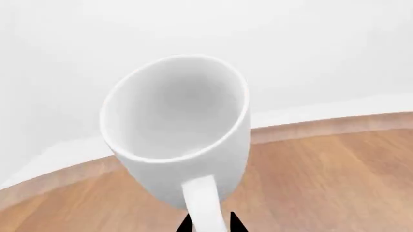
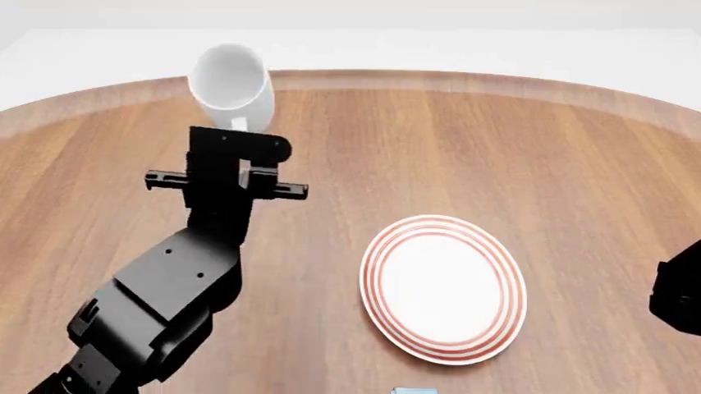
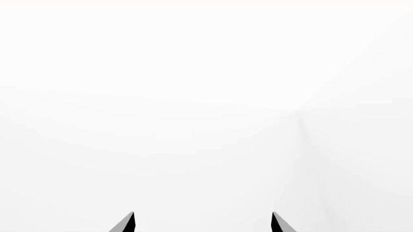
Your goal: Pick up the white mug and put it on the plate, and put the chocolate pudding to the right of the plate.
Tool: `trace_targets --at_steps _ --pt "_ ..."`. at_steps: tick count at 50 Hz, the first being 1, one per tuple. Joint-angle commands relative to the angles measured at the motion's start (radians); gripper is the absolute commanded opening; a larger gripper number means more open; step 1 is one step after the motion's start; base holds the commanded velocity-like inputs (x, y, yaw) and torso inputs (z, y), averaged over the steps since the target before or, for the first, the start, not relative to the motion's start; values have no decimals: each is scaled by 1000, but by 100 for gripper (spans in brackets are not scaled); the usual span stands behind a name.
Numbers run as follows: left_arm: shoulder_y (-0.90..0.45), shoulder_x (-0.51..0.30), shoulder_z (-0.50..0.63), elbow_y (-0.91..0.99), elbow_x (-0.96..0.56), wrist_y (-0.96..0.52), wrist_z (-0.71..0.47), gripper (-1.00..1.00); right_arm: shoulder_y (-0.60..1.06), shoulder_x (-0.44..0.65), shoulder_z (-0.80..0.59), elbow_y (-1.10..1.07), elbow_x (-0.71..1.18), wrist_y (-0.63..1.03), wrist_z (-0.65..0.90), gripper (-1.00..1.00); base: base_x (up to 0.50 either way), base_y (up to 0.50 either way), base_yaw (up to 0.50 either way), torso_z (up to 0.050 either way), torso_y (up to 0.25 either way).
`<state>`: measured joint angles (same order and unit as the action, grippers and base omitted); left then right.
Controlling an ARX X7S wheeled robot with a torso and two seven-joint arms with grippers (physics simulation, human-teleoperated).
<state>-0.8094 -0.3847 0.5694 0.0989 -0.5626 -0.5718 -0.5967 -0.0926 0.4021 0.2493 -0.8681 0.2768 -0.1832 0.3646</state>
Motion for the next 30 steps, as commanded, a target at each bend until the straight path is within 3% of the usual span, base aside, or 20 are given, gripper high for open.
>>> trace_targets --at_steps 1,12,16,30 --pt "-123 -26 77 9 -81 -18 280 -100 1 4 1 4 4 -2 3 100 0 0 0 0 0" --pt "-295 8 139 -119 -130 -50 534 -100 0 8 3 6 11 -5 5 100 0 0 0 0 0" --pt "-340 41 119 -161 -211 -94 607 -100 -2 8 5 8 14 -10 5 100 0 0 0 0 0" --pt "-422 132 186 -211 -311 -249 698 -100 -7 7 0 15 12 -22 5 100 0 0 0 0 0"
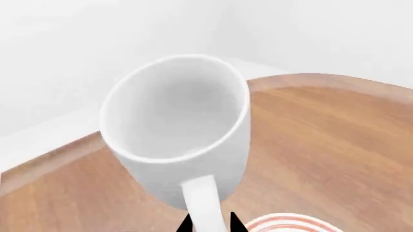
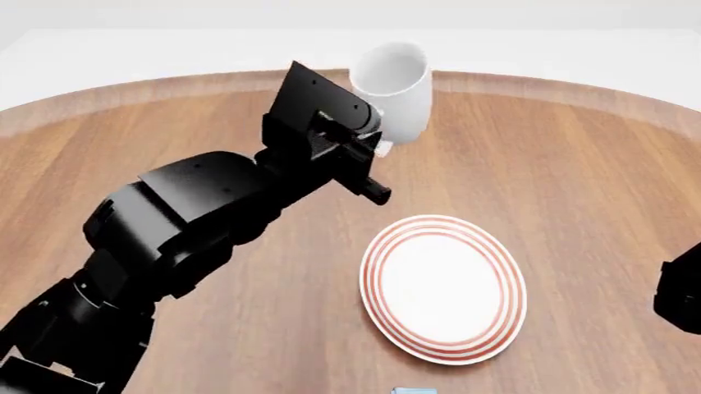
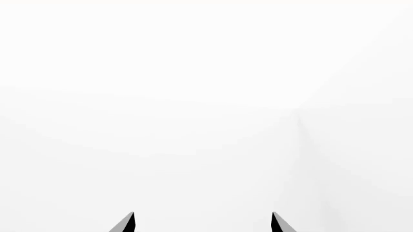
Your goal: Pick up the white mug and put it on the plate, and put the chocolate pudding to the right of the plate.
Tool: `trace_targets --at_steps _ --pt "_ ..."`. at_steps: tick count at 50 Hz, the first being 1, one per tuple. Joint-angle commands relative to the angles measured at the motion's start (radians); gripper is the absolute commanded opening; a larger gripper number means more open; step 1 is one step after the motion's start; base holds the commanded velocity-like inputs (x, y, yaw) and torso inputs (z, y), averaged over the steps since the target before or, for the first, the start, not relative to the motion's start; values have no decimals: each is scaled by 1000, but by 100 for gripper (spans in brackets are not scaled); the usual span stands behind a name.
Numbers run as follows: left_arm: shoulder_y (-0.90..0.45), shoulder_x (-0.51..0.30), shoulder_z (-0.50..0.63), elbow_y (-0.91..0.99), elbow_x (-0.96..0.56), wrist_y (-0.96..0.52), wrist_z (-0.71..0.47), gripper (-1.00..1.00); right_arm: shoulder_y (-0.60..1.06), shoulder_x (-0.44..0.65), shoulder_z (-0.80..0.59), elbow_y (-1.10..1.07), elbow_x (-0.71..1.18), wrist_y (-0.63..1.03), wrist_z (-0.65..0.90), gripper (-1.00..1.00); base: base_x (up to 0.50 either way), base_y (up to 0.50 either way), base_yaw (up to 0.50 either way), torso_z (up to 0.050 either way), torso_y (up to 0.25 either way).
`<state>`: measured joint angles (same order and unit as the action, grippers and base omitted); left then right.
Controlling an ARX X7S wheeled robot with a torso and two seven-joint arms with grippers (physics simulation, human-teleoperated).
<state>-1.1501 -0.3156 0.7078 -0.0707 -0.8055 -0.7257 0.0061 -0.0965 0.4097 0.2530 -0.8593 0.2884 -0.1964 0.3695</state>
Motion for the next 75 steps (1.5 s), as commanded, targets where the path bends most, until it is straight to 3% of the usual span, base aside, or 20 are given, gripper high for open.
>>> trace_targets --at_steps 1,17,40,75 --pt "-82 67 51 -45 -70 -100 95 -100 -3 0 -4 6 -1 -9 0 100 0 0 0 0 0" --pt "-107 134 185 -106 -66 -174 198 -100 -5 1 -8 8 -1 -12 4 100 0 0 0 0 0" --pt "-129 245 226 -325 -26 -142 202 -100 -11 2 -17 17 -1 -22 4 100 0 0 0 0 1" --pt "-72 301 325 -501 7 -23 257 -100 -13 7 -21 24 -1 -28 11 100 0 0 0 0 0"
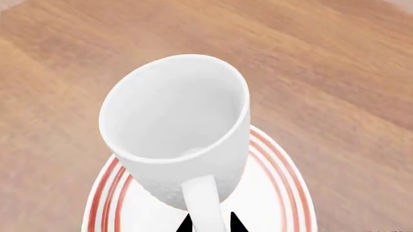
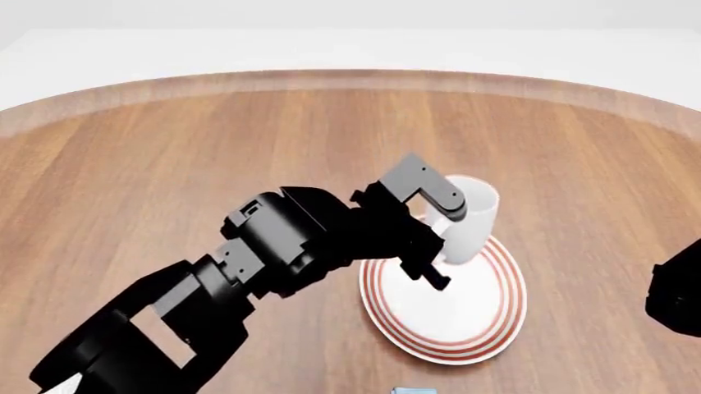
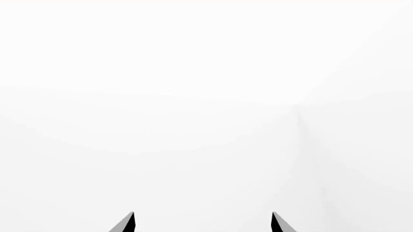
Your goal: Pick up the white mug and put it on the plate, and put the chocolate pudding to the right of the plate.
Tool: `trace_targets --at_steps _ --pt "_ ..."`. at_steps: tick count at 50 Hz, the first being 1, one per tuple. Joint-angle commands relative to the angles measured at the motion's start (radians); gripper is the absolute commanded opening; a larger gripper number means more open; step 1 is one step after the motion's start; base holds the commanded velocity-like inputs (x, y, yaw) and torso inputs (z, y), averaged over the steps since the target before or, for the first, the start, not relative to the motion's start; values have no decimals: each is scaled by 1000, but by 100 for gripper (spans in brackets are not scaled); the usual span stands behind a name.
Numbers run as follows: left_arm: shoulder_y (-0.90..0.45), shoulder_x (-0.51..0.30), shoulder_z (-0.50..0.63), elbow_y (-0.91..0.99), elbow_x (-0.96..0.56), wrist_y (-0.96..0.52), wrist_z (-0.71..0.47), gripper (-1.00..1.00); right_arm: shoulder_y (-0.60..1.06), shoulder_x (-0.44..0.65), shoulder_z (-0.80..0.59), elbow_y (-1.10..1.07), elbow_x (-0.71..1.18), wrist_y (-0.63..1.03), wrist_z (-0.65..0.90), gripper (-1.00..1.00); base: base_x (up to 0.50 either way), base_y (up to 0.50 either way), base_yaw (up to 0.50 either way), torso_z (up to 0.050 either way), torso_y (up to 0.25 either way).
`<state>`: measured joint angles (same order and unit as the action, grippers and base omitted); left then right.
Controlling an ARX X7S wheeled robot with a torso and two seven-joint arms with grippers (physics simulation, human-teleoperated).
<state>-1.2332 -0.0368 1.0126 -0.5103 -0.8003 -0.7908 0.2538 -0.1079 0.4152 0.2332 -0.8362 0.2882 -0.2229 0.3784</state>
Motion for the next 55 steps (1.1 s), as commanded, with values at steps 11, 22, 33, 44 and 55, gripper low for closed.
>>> trace_targets --at_steps 11,22,33,44,55 --pt "13 34 107 -117 -21 99 9 -100 -3 4 -3 1 0 -3 4 100 0 0 0 0 1" --pt "-9 36 260 -182 -148 199 -17 -100 -4 5 -6 3 0 -5 5 100 0 0 0 0 0" --pt "-41 36 449 -245 -322 325 -45 -100 -6 6 -10 6 -2 -10 5 100 0 0 0 0 0" --pt "-56 37 524 -272 -393 379 -73 100 -9 6 -15 11 -2 -19 3 100 0 0 0 0 0" --pt "-51 37 537 -272 -393 389 -87 100 -9 8 -18 11 -4 -20 5 100 0 0 0 0 0"
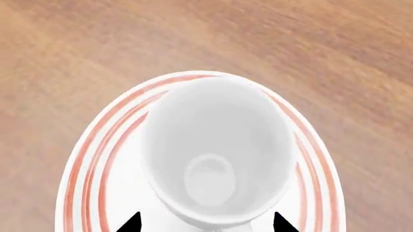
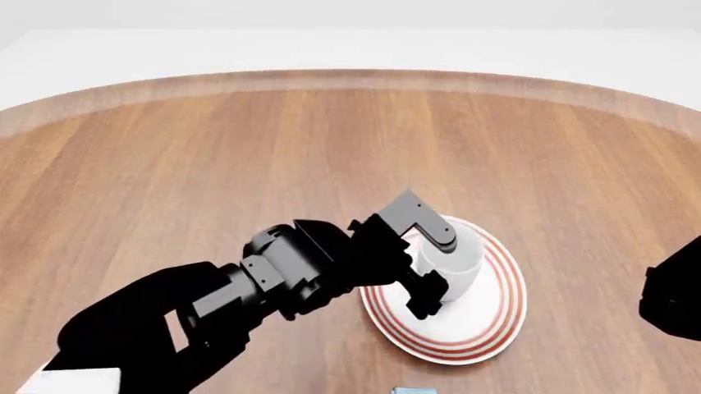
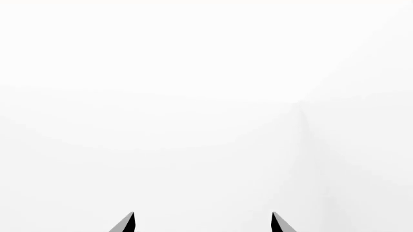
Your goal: Pick up the white mug and put it on the plate, and put the chocolate pudding to the right of the plate.
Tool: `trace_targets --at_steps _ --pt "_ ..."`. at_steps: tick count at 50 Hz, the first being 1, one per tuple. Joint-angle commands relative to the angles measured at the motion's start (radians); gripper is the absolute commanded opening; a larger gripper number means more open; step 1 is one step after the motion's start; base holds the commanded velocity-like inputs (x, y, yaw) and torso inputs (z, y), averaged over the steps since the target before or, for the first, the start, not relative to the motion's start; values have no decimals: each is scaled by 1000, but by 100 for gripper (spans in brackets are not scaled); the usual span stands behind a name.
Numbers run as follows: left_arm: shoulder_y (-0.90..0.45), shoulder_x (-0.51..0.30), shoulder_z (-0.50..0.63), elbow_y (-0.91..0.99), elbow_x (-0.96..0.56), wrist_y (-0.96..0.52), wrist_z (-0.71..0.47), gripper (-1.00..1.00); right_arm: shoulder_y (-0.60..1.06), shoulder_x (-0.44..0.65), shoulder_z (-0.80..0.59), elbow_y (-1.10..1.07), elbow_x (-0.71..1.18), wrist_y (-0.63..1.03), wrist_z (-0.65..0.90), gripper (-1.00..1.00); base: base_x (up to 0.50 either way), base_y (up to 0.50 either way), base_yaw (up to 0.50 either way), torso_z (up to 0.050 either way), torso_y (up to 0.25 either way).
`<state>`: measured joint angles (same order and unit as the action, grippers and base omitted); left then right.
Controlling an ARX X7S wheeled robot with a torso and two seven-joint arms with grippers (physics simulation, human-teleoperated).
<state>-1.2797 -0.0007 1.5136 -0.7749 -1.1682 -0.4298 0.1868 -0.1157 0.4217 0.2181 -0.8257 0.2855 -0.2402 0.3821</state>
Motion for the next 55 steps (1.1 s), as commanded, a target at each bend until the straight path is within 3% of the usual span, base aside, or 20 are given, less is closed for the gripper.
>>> trace_targets --at_steps 1,9,30,55 --pt "-3 0 33 -12 -29 29 -17 100 -1 2 -2 1 0 -2 2 100 0 0 0 0 0" --pt "-4 -16 33 28 -27 25 -37 100 3 2 -9 3 -4 0 3 100 0 0 0 0 0" --pt "-20 -231 18 488 -69 -17 -209 100 0 4 -23 -9 -15 4 7 100 0 0 0 0 0" --pt "-69 -439 -41 815 -95 7 -301 100 -2 8 -41 -13 -20 7 9 100 0 0 0 0 0"
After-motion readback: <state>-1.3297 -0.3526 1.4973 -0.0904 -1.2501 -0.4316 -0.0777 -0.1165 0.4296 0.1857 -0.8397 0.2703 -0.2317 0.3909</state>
